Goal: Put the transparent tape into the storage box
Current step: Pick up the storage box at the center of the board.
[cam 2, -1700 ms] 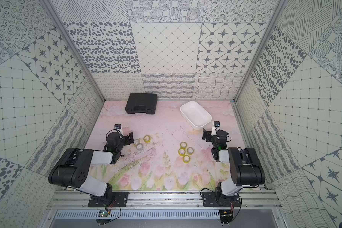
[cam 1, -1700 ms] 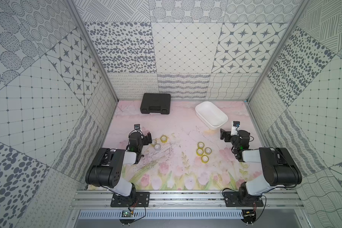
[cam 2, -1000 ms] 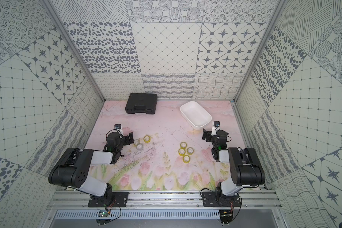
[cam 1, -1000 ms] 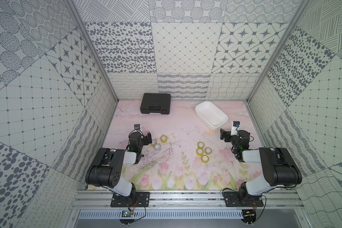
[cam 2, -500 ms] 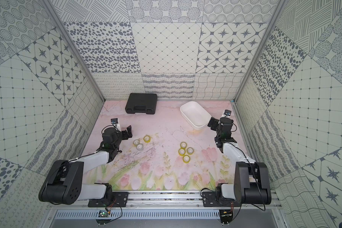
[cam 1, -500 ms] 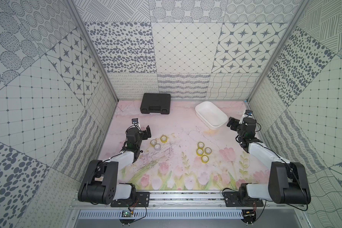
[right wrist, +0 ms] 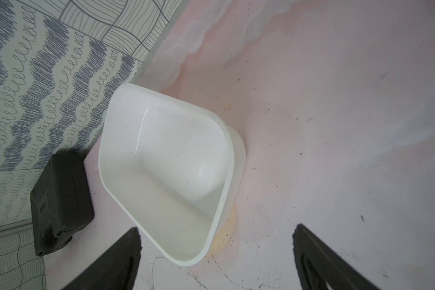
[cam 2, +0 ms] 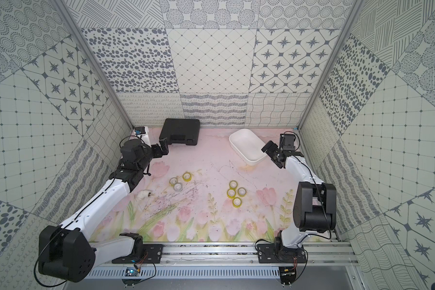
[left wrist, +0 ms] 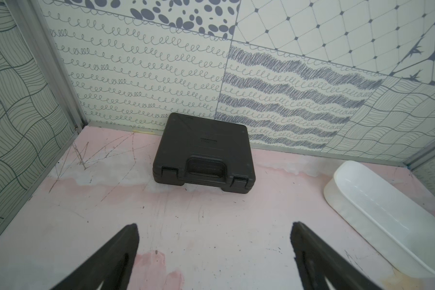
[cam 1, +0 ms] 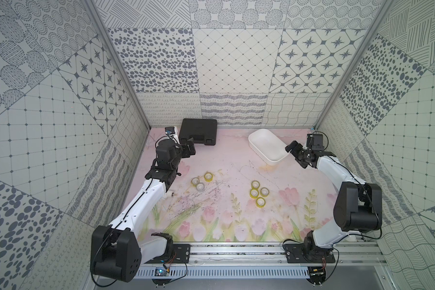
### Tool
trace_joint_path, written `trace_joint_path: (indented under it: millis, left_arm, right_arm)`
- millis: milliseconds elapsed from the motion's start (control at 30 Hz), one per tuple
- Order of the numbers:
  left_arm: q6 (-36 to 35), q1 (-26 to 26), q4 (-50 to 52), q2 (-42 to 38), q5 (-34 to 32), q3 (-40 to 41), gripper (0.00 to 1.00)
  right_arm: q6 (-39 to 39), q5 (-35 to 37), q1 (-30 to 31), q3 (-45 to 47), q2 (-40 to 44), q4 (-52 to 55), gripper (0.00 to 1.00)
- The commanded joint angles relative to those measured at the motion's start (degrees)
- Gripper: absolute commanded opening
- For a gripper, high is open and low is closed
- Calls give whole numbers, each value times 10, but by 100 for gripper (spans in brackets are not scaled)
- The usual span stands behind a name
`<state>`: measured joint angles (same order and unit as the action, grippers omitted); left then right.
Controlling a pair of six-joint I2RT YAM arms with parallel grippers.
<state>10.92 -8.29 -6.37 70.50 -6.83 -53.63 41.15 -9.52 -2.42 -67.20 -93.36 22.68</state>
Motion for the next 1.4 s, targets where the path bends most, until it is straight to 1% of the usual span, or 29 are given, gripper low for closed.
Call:
trace_joint_path:
  millis: [0, 133, 267, 367, 400, 467, 533, 567, 600, 733, 767, 800, 833, 933, 967, 1133, 1233, 1367]
  left_arm:
    - [20, -28, 129, 9, 26, -43, 99]
    - [39, -34, 133, 14, 44, -43, 99]
    - [50, -38, 135, 16, 57, -41, 99]
    - [57, -40, 132, 16, 65, -36, 99]
    - [59, -41, 133, 17, 66, -34, 99]
    - [61, -42, 131, 17, 68, -31, 99]
    - [63, -43, 128, 16, 68, -28, 99]
    - [63, -43, 129, 16, 68, -28, 99]
    - [63, -43, 130, 15, 68, -27, 99]
    - [61, -45, 128, 8, 69, -23, 99]
    - [60, -45, 126, 6, 68, -21, 99]
    - [60, -44, 122, 5, 68, -17, 99]
    - [60, -44, 120, 4, 68, -15, 99]
    - [61, -45, 119, 2, 68, -13, 99]
    - [62, -45, 118, 2, 68, -11, 99]
    - [67, -45, 111, -3, 69, -5, 99]
    - [70, -46, 111, -9, 74, -4, 99]
    - [75, -45, 110, -13, 82, -4, 99]
  right_arm:
    - [13, -11, 18, -56, -35, 74, 96]
    - [13, 17, 46, -79, -62, 99, 88]
    - [25, 31, 56, -73, -88, 99, 81]
    - [30, 33, 61, -75, -110, 96, 79]
    - [31, 36, 64, -75, -116, 90, 77]
    - [32, 36, 68, -79, -132, 82, 75]
    - [32, 31, 71, -85, -148, 76, 70]
    - [34, 27, 72, -87, -153, 71, 66]
    - [35, 23, 75, -88, -157, 65, 59]
    - [32, 31, 91, -95, -160, 65, 43]
    - [32, 30, 93, -96, -159, 66, 41]
    - [31, 26, 96, -96, -158, 66, 36]
    - [29, 22, 98, -96, -157, 66, 35]
    - [16, 13, 104, -99, -148, 73, 10]
    - [7, 14, 107, -105, -145, 81, 0]
    - [-41, 18, 116, -139, -146, 130, 0]
    - [-93, 19, 125, -172, -155, 169, 0]
    - [-156, -6, 130, -225, -179, 225, 0]
